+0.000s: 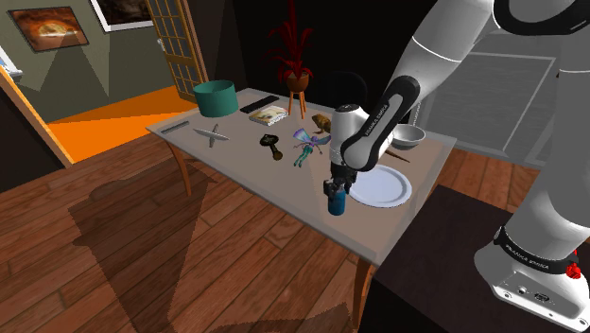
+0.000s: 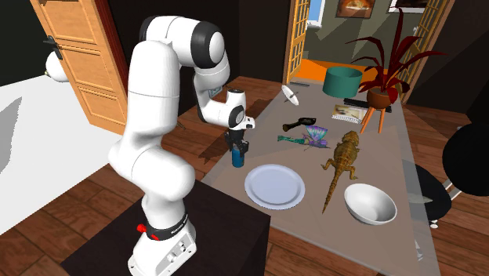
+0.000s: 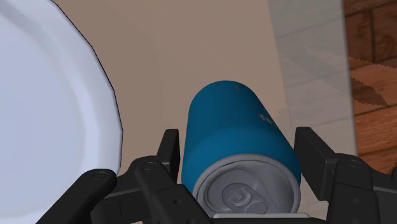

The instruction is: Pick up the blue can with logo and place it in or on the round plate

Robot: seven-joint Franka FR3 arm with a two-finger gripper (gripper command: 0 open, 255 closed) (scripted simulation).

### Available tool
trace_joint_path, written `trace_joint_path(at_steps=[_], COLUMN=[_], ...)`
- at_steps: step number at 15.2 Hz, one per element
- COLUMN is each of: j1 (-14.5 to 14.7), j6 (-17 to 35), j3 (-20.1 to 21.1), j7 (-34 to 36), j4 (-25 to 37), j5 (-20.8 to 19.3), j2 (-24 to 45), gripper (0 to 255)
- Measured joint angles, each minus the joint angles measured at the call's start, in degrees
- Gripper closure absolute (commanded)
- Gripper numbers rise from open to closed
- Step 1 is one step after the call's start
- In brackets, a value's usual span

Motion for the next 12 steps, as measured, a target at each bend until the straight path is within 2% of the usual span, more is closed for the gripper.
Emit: trace_joint_path(at_steps=[6, 12], j1=[-0.02, -0.43], j6=[0.02, -3.53], j3=[-0.04, 0.59], j7=[0.01, -0.52], j4=[0.02, -0.77], j5=[-0.01, 0.83], j2=[0.01, -4.17], gripper=[255, 255])
